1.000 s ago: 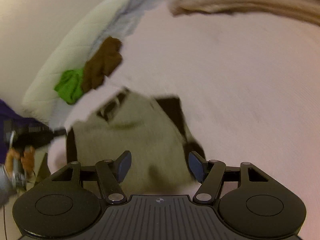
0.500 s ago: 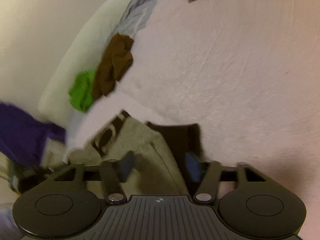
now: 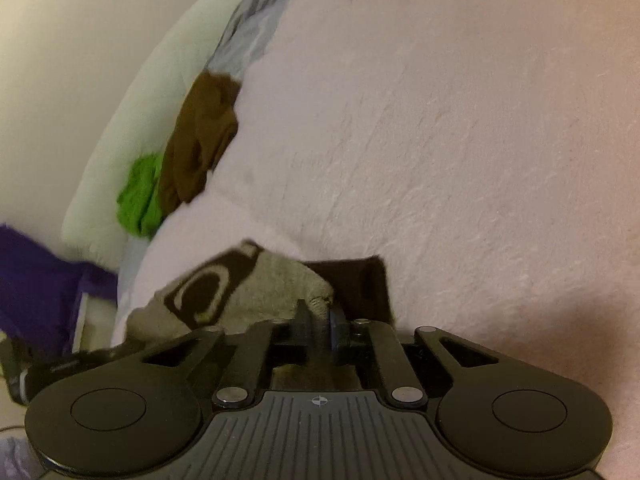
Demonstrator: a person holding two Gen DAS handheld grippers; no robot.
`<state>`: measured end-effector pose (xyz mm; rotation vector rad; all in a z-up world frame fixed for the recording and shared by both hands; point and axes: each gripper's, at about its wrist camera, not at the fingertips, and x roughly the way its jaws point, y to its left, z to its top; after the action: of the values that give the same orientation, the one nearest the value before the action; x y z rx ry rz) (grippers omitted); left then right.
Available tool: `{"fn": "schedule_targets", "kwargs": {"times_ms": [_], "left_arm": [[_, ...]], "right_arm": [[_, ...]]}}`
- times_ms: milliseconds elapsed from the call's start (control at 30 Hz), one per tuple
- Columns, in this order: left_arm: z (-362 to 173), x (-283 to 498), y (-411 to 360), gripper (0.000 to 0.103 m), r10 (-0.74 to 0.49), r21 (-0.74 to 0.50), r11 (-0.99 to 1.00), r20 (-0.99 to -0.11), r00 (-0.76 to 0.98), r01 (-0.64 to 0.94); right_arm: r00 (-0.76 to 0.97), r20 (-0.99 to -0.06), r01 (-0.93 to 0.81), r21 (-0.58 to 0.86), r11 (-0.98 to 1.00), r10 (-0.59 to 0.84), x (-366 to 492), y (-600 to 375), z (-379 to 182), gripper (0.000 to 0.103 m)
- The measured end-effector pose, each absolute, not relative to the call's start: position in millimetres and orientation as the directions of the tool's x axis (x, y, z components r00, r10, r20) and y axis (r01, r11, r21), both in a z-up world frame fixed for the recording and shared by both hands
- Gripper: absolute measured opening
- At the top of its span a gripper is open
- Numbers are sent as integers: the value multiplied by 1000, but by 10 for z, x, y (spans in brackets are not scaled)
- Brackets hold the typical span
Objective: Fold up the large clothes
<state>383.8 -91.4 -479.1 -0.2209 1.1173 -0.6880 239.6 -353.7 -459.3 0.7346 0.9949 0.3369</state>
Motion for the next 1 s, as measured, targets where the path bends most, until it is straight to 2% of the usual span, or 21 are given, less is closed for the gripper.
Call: {"fn": "schedule_targets", "kwargs": {"times_ms": [67, 100, 133, 167, 200, 267, 333, 400, 433, 467, 533, 633, 667, 700, 733, 833, 867, 900, 933, 967, 1000], "left_arm": [[-4781, 3823, -891, 17, -615, -505, 773, -744, 261, 383], [-4755, 3810, -861, 21, -620, -516, 773, -740, 262, 369], [-4734, 3802, -824, 24, -630, -531, 766, -731, 261, 361], [-4711, 3799, -789, 31, -643, -548, 757, -722, 257, 356], [-4685, 3802, -756, 43, -657, -564, 746, -709, 255, 354], [-4660, 3825, -747, 50, -664, -572, 741, -700, 261, 351], [-4668, 3877, -778, 50, -662, -570, 744, -700, 267, 349], [-4704, 3931, -821, 34, -661, -573, 745, -702, 265, 340], [-4731, 3961, -836, 25, -661, -574, 745, -703, 262, 339], [-4743, 3978, -845, 12, -658, -571, 748, -704, 268, 338], [-4762, 4027, -839, 11, -656, -575, 752, -698, 288, 322], [-4890, 4076, -843, 11, -621, -554, 783, -726, 296, 283], [-4961, 4086, -864, 11, -600, -536, 799, -744, 295, 274], [-5014, 4099, -888, 12, -582, -520, 812, -758, 294, 266], [-5035, 4104, -910, 13, -576, -513, 816, -762, 296, 267], [-4928, 4060, -943, 24, -551, -479, 833, -768, 326, 278], [-4854, 4005, -911, 32, -537, -465, 843, -765, 356, 272], [-4766, 3927, -852, 34, -513, -444, 858, -765, 389, 258], [-4688, 3847, -798, 33, -497, -429, 867, -766, 407, 251], [-4601, 3750, -742, 30, -483, -412, 876, -766, 424, 252], [-4489, 3606, -686, 30, -468, -388, 883, -764, 445, 263]], "right_arm": [[522, -627, 50, 700, 713, 579, 2489, -3541, -4469, 33], [540, -616, 32, 696, 717, 574, 2515, -3564, -4384, 38], [558, -605, 5, 687, 726, 569, 2536, -3587, -4304, 51], [565, -599, -21, 677, 736, 567, 2558, -3603, -4246, 58], [565, -598, -43, 666, 745, 568, 2610, -3606, -4215, 59], [531, -605, -63, 671, 739, 594, 2738, -3582, -4232, 59], [480, -601, -75, 698, 712, 639, 2857, -3500, -4325, 59], [449, -576, -80, 735, 673, 683, 2949, -3400, -4422, 53], [451, -562, -90, 745, 661, 694, 2979, -3356, -4448, 11], [453, -558, -94, 746, 659, 696, 2996, -3320, -4465, 0], [484, -568, -98, 720, 686, 666, 3003, -3294, -4431, 0], [489, -689, -37, 597, 802, 535, 3070, -3216, -4496, 0], [474, -753, -19, 509, 861, 456, 3089, -3149, -4524, 0], [465, -779, -23, 465, 885, 421, 3101, -3115, -4526, 0], [469, -777, -15, 469, 883, 420, 3091, -3128, -4504, 0], [542, -743, 38, 488, 872, 392, 2914, -3264, -4301, 1], [565, -743, 38, 456, 889, 357, 2806, -3294, -4193, 8], [582, -747, 29, 413, 910, 321, 2668, -3311, -4072, 14], [596, -745, 10, 380, 925, 300, 2514, -3309, -3962, 28], [613, -735, -15, 357, 934, 291, 2349, -3304, -3859, 35], [629, -723, -45, 334, 942, 286, 2156, -3287, -3761, 35]]}}
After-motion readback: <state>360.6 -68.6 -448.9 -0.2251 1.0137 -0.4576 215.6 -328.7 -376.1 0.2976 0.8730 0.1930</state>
